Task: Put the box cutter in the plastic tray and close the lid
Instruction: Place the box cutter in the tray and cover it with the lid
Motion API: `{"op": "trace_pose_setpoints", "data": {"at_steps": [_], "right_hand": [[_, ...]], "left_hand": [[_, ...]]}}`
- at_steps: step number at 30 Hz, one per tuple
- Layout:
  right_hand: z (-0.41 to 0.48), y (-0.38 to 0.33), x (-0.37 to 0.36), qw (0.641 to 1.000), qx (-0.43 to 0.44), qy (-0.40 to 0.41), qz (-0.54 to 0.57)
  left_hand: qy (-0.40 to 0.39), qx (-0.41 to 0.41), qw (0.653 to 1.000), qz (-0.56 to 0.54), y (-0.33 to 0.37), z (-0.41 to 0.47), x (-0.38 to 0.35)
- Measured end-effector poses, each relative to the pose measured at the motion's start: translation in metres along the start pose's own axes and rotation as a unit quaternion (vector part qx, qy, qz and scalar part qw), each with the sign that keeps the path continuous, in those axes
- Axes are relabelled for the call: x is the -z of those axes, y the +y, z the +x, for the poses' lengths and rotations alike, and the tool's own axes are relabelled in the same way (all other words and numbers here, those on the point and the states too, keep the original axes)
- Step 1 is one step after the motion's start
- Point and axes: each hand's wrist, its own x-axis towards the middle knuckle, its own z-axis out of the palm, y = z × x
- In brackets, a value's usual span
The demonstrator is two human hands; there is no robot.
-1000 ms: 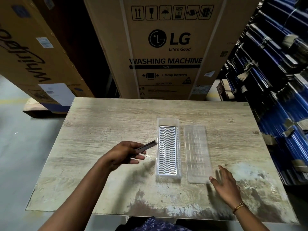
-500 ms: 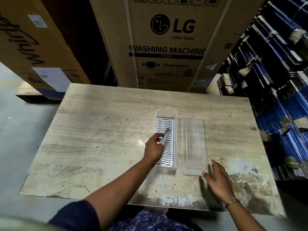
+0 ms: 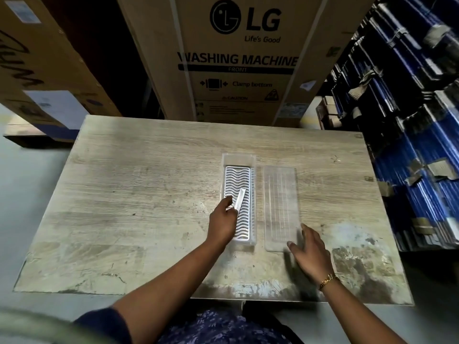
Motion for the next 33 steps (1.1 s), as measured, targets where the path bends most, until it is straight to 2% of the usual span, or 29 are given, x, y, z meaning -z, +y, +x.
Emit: {"op": "trace_pose_setpoints", "data": {"at_steps": [3,10,13,15,18,21,23,25,27,29,33], "right_hand": [[0.019,-0.031,-0.004,0.999,-0.043,0.012,-0.013],[0.051,-0.081,-0.012,0.984,-0.165,0.024,-0.061],[0.058,-0.069,0.008,0.979,-0.182,0.084,0.041],[0.057,-0.056,0.031,0.973,-0.136,0.136,0.125],[0.048,-0.046,0.063,0.943,-0.076,0.194,0.259],[0.037,-0.061,0.085,0.891,-0.039,0.155,0.424],[0.032,-0.085,0.084,0.874,-0.013,0.09,0.477],[0.031,-0.111,0.068,0.884,0.005,0.018,0.467],[0.033,-0.128,0.043,0.911,0.012,0.009,0.412],[0.039,-0.134,0.017,0.935,0.004,0.02,0.355],[0.038,-0.143,-0.009,0.967,-0.005,0.054,0.249]], "left_hand": [[0.006,0.012,0.996,-0.085,-0.005,-0.012,0.031],[0.044,0.044,0.996,-0.058,-0.027,-0.024,0.089],[0.027,0.05,0.997,-0.055,-0.027,-0.02,0.093],[0.004,0.042,0.998,-0.047,-0.021,-0.016,0.088],[-0.04,0.014,0.999,-0.015,-0.004,-0.005,0.07],[-0.087,-0.028,0.995,0.033,0.016,0.012,0.049],[-0.114,-0.032,0.993,0.023,0.028,0.02,0.037],[-0.117,-0.008,0.993,-0.021,0.034,0.027,0.032],[-0.091,0.016,0.995,-0.026,0.031,0.033,0.033],[-0.045,0.017,0.998,0.032,0.021,0.038,0.037],[0.013,-0.034,0.984,0.172,0.01,0.041,0.042]]}}
